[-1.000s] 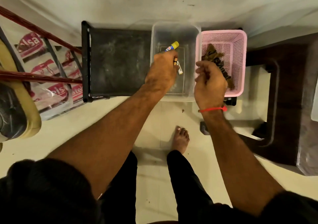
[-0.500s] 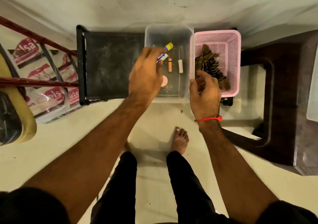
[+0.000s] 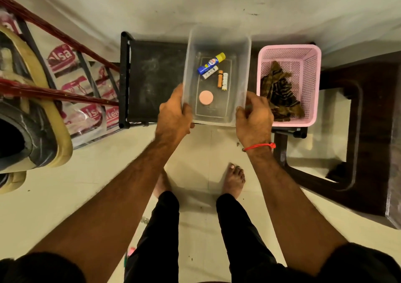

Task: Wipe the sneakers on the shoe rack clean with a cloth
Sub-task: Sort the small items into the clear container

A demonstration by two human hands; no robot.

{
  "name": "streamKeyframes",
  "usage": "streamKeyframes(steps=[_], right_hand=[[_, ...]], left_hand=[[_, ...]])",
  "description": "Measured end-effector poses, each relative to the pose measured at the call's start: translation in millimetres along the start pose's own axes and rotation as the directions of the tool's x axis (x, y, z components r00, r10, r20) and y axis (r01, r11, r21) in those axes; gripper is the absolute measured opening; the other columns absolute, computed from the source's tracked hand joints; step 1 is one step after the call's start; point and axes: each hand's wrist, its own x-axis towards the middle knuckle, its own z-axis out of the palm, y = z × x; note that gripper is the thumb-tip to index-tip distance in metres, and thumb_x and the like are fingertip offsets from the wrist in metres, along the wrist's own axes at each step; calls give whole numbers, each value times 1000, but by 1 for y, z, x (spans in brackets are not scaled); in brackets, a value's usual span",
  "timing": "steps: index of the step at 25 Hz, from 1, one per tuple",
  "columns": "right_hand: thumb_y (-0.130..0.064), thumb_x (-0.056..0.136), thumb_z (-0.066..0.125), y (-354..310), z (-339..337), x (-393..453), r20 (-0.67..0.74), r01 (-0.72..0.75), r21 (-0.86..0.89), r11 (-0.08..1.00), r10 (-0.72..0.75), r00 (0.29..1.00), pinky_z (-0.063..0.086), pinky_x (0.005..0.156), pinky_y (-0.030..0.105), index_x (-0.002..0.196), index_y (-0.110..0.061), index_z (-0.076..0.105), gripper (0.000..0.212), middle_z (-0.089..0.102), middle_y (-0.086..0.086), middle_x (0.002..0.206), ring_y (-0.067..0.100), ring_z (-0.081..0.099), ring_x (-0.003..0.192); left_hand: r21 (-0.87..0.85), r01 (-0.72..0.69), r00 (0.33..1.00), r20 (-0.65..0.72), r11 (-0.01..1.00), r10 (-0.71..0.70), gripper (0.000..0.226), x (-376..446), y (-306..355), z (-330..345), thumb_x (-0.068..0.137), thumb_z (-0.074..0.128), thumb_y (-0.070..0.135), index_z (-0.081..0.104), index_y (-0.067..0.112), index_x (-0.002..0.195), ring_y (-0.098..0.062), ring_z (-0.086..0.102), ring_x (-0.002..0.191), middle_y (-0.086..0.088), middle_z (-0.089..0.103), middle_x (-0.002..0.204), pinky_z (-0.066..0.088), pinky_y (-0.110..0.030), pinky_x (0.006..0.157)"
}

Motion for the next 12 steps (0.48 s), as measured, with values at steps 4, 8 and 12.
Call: streamKeyframes(steps=[4,8,12], right_hand=[[2,82,64,-14,18,3,-19,62,37,997,-61,998,48,85,28,119,-3,65,37,61,15,106,24,60,89],[2,84,66,-7,27,3,56,-1,-14,1000,1,998,50,95,33,127,-3,61,43,59,16,115,26,60,96],[-4,89,68,2,25,0,154,-30,-47,998,37,987,50,98,33,136,-5,55,49,57,16,117,25,60,98]], left_hand=[[-35,-20,996,-86,999,17,48,0,-12,-13,107,45,13,37,24,153,-16,72,66,-2,63,116,52,-16,45],[-17,10,1000,3,1000,-10,56,6,-22,-9,106,48,11,30,23,158,-18,71,75,-6,62,121,56,-19,47],[-38,28,998,62,999,-26,57,4,-29,-3,107,46,17,25,23,160,-19,73,72,-13,64,125,58,-22,50]])
